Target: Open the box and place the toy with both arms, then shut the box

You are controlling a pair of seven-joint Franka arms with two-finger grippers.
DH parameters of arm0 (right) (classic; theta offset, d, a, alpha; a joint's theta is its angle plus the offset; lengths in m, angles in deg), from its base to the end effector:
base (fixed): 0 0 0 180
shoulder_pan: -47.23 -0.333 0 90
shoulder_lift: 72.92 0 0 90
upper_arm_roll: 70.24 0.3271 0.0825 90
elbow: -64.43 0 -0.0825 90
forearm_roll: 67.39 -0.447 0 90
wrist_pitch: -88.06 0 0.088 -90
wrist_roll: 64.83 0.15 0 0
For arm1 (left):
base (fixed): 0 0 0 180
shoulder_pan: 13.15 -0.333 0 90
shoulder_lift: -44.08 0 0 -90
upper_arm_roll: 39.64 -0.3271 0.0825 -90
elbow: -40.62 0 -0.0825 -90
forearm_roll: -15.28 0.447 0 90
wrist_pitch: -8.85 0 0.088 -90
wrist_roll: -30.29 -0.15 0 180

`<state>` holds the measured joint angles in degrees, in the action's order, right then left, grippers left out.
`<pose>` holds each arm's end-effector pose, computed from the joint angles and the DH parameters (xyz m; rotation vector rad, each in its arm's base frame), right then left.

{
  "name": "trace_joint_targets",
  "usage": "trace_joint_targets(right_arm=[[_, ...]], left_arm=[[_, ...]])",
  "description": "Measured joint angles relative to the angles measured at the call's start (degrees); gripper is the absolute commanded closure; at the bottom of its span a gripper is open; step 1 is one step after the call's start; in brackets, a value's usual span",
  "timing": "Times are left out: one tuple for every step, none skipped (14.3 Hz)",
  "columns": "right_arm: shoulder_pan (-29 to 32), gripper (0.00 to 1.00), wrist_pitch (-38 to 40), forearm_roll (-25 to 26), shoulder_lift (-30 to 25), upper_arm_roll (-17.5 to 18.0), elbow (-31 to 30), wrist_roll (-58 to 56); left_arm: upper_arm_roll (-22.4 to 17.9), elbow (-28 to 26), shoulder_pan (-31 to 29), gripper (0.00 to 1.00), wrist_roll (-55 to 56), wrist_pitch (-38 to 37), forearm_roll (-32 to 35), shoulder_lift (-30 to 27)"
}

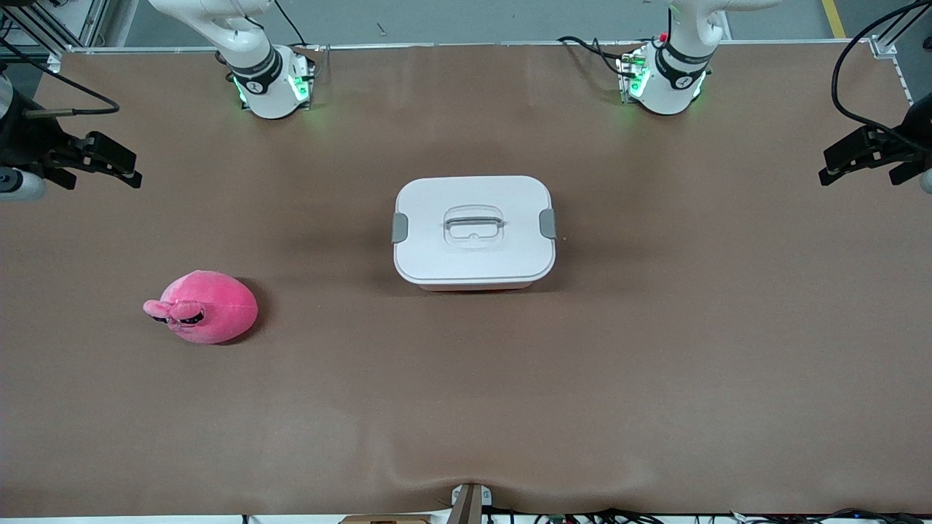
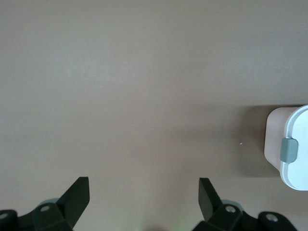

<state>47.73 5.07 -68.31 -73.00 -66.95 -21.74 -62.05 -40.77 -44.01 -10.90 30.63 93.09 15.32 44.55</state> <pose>0.6013 0.0319 0.6185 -3.1272 -0.0027 0.0857 0.6091 -0.0118 0.6285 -3.1404 0.0213 0.0235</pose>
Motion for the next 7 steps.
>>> trace_joint_targets(right_arm=[[0.0, 0.0, 0.1, 0.0, 0.0, 0.0, 0.0, 0.0], [0.0, 0.0, 0.1, 0.0, 0.0, 0.0, 0.0, 0.0], [0.0, 0.0, 0.1, 0.0, 0.0, 0.0, 0.0, 0.0], [0.0, 0.0, 0.2, 0.0, 0.0, 0.0, 0.0, 0.0], [0.0, 0.0, 0.2, 0.0, 0.0, 0.0, 0.0, 0.0], [0.0, 0.0, 0.1, 0.0, 0.0, 0.0, 0.0, 0.0], [0.0, 0.0, 0.1, 0.0, 0.0, 0.0, 0.0, 0.0]], left_arm=[[0.0, 0.0, 0.0, 0.0, 0.0, 0.0, 0.0, 0.0], [0.0, 0.0, 0.0, 0.0, 0.0, 0.0, 0.0, 0.0], [0.0, 0.0, 0.0, 0.0, 0.0, 0.0, 0.0, 0.0], [0.0, 0.0, 0.0, 0.0, 0.0, 0.0, 0.0, 0.0], [0.0, 0.0, 0.0, 0.0, 0.0, 0.0, 0.0, 0.0], [0.0, 0.0, 0.0, 0.0, -0.1, 0.0, 0.0, 0.1], [0.0, 0.0, 0.0, 0.0, -0.1, 0.0, 0.0, 0.4]])
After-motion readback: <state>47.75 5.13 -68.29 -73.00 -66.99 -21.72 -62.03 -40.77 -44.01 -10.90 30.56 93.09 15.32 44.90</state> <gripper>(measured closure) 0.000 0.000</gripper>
